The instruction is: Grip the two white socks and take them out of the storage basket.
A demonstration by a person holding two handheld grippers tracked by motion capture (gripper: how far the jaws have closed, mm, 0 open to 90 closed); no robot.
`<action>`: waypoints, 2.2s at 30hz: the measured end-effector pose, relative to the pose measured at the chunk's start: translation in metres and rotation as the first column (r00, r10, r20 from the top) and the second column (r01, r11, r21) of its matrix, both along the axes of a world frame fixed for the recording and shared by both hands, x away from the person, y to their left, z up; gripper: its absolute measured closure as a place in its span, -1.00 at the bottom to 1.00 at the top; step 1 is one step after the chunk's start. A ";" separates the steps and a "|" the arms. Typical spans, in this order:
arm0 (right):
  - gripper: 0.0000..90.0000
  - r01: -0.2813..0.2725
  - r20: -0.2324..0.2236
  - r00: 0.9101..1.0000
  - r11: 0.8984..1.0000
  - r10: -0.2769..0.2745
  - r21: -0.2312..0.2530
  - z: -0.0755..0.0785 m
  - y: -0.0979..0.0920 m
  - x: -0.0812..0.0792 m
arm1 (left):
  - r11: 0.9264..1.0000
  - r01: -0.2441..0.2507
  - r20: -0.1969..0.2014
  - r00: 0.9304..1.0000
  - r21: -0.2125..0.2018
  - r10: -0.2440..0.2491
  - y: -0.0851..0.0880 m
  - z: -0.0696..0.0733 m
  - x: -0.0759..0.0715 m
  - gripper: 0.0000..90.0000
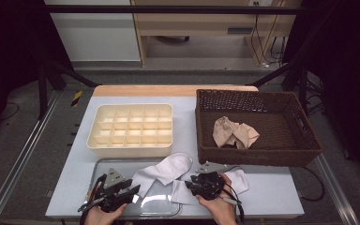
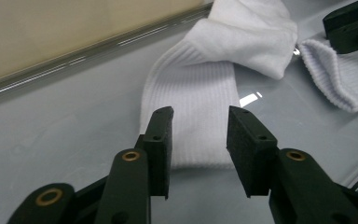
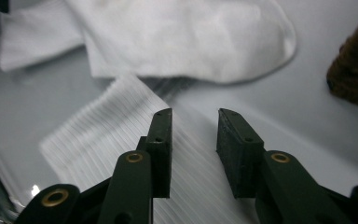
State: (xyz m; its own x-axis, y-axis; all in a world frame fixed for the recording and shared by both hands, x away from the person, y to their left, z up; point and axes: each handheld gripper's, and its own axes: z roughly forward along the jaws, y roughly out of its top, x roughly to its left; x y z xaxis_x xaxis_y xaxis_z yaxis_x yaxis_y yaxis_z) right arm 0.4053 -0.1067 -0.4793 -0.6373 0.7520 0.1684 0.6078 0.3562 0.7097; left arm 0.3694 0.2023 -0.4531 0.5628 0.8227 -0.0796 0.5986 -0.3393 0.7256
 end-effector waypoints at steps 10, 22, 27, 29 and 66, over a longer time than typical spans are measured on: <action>0.95 -0.027 -0.014 1.000 1.000 0.027 -0.015 0.000 0.000 -0.002 | 0.997 0.034 -0.012 0.999 0.064 -0.034 -0.012 -0.007 0.000 0.47; 0.90 -0.011 -0.039 0.999 0.998 0.008 -0.069 0.007 -0.037 -0.007 | 0.996 0.052 -0.059 0.997 0.073 -0.048 -0.001 -0.007 0.005 0.92; 0.72 -0.020 0.031 0.999 1.000 0.020 -0.001 0.020 -0.029 -0.007 | 0.997 0.042 -0.055 0.998 0.060 -0.039 0.000 -0.006 0.005 0.89; 0.68 -0.033 0.058 0.998 0.999 0.030 0.038 0.026 -0.021 -0.004 | 0.998 0.031 -0.052 0.998 0.051 -0.028 -0.001 -0.006 0.005 0.80; 0.56 -0.152 0.074 0.985 0.988 0.155 -0.038 0.004 0.065 0.022 | 0.995 0.065 -0.077 0.995 0.075 -0.059 -0.003 -0.006 0.005 0.95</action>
